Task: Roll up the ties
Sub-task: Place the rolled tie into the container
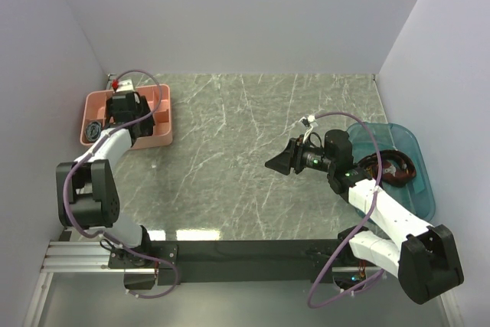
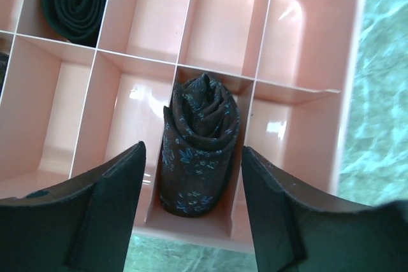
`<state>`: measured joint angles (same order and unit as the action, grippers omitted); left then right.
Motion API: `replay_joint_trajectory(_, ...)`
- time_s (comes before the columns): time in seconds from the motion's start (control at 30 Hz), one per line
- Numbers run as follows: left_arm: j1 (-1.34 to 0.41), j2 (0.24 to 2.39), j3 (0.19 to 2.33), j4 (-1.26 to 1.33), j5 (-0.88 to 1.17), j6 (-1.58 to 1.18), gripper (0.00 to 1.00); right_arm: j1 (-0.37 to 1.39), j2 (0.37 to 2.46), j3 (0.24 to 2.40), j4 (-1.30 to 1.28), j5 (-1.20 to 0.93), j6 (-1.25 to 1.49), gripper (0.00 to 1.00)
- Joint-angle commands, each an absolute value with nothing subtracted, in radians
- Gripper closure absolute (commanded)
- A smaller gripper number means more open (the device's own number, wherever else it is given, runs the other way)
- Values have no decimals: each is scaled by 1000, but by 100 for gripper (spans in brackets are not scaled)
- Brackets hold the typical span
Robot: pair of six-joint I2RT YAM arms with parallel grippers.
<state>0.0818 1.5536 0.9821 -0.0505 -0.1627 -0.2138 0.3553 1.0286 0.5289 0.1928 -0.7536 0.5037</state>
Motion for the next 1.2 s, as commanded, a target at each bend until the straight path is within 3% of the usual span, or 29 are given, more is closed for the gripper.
replay_joint_trajectory(0.0, 86, 1502, 1005, -31, -160, -258, 35, 347, 1017, 523, 222, -772, 485, 35)
replay_joint_trajectory(0.07, 87, 1511, 1035, -31, -160, -264, 36, 348, 1014, 525, 219, -770, 486, 35)
replay_joint_trajectory(0.27, 86, 1591, 1146, -55, -176, -279, 53, 347, 1019, 532, 213, -772, 483, 35)
replay_joint_trajectory(0.37, 86, 1635, 1175, -69, -178, -287, 54, 347, 1017, 534, 210, -769, 482, 35)
replay_joint_trajectory(0.67, 84, 1641, 1054, -51, -173, -362, 89, 347, 1028, 534, 213, -773, 485, 35)
replay_joint_trajectory(1.17, 86, 1621, 899, -90, -256, -532, 94, 348, 991, 512, 218, -773, 499, 35)
